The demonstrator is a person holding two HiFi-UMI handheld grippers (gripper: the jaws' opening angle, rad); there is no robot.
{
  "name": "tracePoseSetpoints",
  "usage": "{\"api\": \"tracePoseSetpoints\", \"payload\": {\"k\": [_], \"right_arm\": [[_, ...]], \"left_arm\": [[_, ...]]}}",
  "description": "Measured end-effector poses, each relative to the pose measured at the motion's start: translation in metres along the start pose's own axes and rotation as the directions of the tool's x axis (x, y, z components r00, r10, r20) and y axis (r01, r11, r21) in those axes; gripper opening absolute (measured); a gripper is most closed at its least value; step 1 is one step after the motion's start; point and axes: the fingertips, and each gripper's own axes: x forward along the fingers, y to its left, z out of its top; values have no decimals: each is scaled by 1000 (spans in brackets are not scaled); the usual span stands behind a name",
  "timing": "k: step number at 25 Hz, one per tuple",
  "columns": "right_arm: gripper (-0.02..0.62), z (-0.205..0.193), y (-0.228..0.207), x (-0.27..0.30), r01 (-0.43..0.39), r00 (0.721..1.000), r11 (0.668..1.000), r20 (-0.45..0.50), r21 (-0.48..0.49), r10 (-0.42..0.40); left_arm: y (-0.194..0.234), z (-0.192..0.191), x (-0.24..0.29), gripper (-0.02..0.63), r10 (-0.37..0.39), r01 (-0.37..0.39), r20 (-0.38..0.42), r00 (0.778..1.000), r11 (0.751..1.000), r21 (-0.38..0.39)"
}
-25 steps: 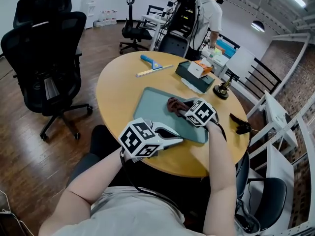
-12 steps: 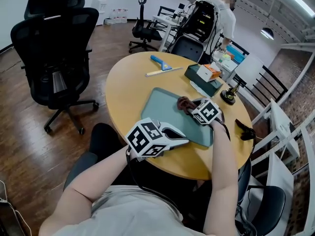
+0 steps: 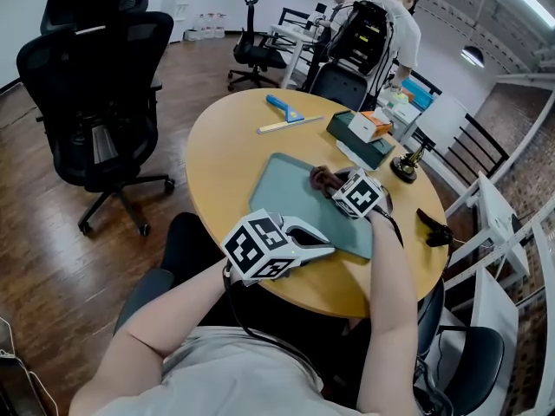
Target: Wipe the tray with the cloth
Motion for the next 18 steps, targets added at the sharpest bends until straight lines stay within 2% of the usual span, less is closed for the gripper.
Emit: {"api": "tracePoseSetpoints", "payload": {"k": [7, 18], "right_arm": [[130, 12, 2, 5, -8, 999, 1000, 42, 26, 7], [130, 27, 56, -34, -134, 985, 990, 106, -38, 137]], "left_arm": [[1, 2, -1, 322, 2, -2, 5, 1000, 1000, 2], [-2, 3, -4, 322, 0, 0, 18, 1000, 1000, 11]]}}
